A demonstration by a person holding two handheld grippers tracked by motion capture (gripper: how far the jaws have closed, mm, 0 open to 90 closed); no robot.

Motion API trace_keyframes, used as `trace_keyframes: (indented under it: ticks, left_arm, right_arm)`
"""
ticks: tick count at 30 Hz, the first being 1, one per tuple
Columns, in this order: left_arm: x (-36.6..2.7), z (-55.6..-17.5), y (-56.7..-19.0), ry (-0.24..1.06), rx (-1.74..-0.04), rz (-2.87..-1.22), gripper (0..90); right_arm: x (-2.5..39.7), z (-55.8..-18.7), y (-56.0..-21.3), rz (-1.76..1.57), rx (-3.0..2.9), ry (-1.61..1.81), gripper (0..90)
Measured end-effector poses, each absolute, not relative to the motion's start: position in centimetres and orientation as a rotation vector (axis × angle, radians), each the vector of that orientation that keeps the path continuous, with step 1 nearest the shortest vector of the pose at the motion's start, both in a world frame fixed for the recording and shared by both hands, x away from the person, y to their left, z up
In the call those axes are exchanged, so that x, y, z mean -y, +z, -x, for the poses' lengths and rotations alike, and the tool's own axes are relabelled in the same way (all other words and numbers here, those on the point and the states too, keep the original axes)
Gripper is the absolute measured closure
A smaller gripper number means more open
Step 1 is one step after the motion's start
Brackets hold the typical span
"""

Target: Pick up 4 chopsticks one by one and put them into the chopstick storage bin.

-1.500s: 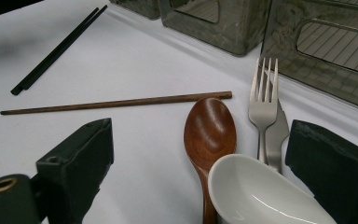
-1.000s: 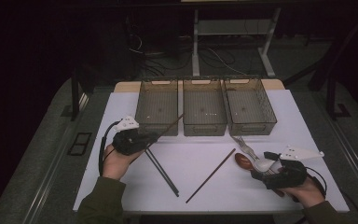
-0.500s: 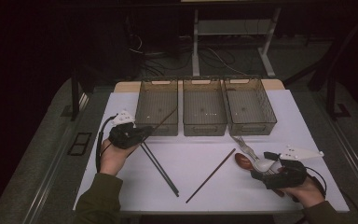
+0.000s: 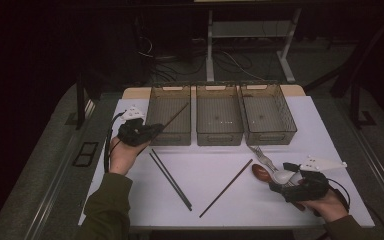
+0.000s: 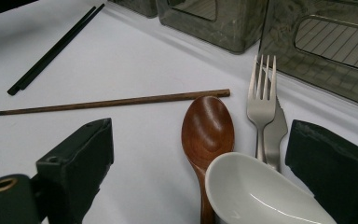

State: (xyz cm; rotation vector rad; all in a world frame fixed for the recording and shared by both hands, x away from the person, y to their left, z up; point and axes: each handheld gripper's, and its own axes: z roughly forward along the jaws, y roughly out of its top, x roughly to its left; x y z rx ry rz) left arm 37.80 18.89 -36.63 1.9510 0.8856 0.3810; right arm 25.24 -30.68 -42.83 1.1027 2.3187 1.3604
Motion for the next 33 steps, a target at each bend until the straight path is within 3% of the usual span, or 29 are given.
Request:
trace_keyframes:
  ticks: [18, 33]
  left_arm:
    - [-17.7, -43.8, -35.2, 0.418, -0.962, -1.942, 84.5]
    - [-16.7, -47.3, -36.6, 0.438, -1.021, -1.912, 84.4]
  right_arm:
    - [30.8, -25.3, -42.9, -1.108, -2.315, 1.366, 7.3]
    - [30.9, -25.3, -42.9, -1.103, -2.314, 1.37, 7.4]
